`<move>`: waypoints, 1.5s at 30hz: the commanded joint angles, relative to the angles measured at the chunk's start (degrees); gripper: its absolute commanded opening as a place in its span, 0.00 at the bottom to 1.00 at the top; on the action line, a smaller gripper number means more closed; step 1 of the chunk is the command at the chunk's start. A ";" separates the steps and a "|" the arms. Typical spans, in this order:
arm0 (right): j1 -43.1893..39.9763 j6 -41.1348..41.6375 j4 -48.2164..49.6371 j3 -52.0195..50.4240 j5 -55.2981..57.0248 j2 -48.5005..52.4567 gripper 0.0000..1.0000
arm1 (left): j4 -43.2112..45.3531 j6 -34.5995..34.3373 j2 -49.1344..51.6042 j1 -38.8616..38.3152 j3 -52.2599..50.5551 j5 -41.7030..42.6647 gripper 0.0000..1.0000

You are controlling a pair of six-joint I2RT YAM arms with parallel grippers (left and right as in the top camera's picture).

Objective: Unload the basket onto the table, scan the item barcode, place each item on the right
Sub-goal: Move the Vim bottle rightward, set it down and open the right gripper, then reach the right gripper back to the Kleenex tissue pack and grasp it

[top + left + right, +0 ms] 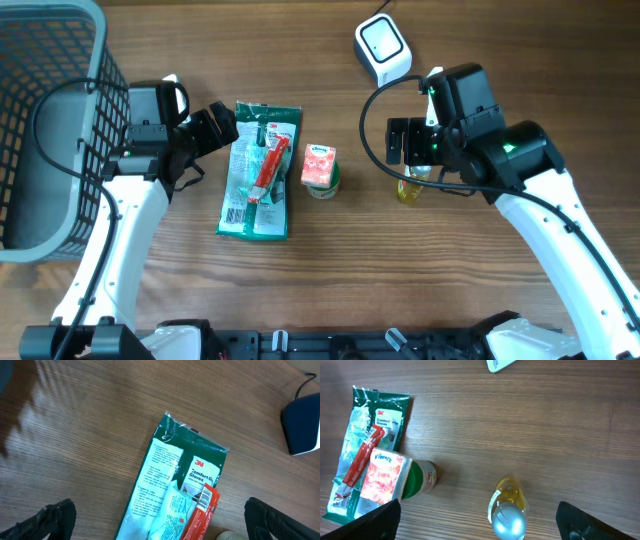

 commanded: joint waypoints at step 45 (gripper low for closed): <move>9.90 11.04 15.08 -0.90 -21.11 24.44 0.49 | 0.15 0.31 -0.74 0.24 1.01 0.66 1.00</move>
